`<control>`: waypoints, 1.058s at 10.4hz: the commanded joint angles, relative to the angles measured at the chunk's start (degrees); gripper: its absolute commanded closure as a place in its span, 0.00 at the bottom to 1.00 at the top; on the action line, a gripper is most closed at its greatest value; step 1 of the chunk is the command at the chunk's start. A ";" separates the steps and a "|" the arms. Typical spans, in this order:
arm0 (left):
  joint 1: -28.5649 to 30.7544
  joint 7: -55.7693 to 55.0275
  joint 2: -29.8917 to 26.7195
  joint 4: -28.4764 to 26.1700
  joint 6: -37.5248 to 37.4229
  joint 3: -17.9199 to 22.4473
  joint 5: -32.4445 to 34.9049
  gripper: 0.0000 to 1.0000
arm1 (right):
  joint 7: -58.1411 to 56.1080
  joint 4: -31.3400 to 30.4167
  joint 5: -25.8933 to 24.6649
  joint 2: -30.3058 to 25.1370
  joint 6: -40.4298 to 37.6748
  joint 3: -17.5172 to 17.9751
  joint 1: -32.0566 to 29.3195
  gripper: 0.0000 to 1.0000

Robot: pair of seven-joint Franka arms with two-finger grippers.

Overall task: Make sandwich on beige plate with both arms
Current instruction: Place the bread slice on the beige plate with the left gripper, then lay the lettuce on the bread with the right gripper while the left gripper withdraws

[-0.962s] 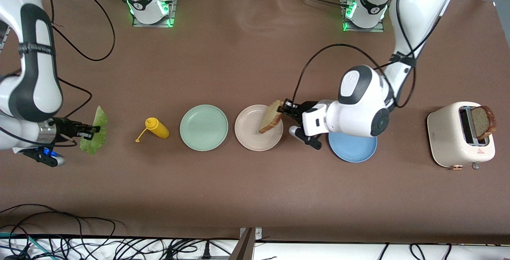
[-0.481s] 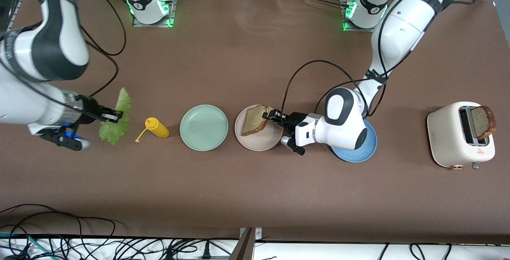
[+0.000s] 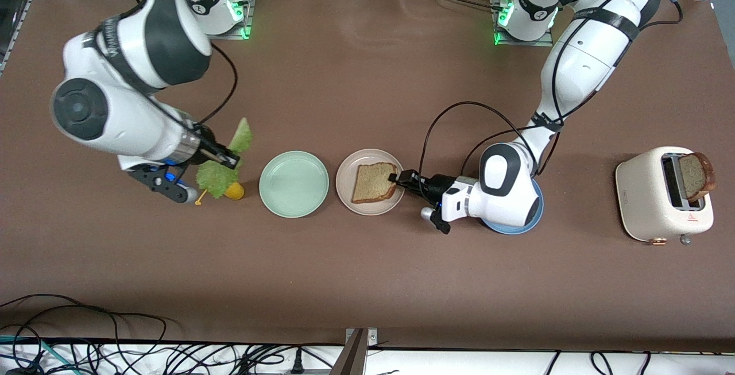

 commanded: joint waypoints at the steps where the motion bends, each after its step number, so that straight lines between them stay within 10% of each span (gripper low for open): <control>1: 3.38 1.33 -1.02 0.70 -2.26 -0.39 3.50 0.00 | 5.12 0.99 -0.43 1.90 2.68 -0.25 2.48 1.00; 11: 8.49 -19.71 -14.09 1.84 -2.18 1.11 39.42 0.00 | 24.55 0.99 -0.34 11.57 24.48 -0.25 10.84 1.00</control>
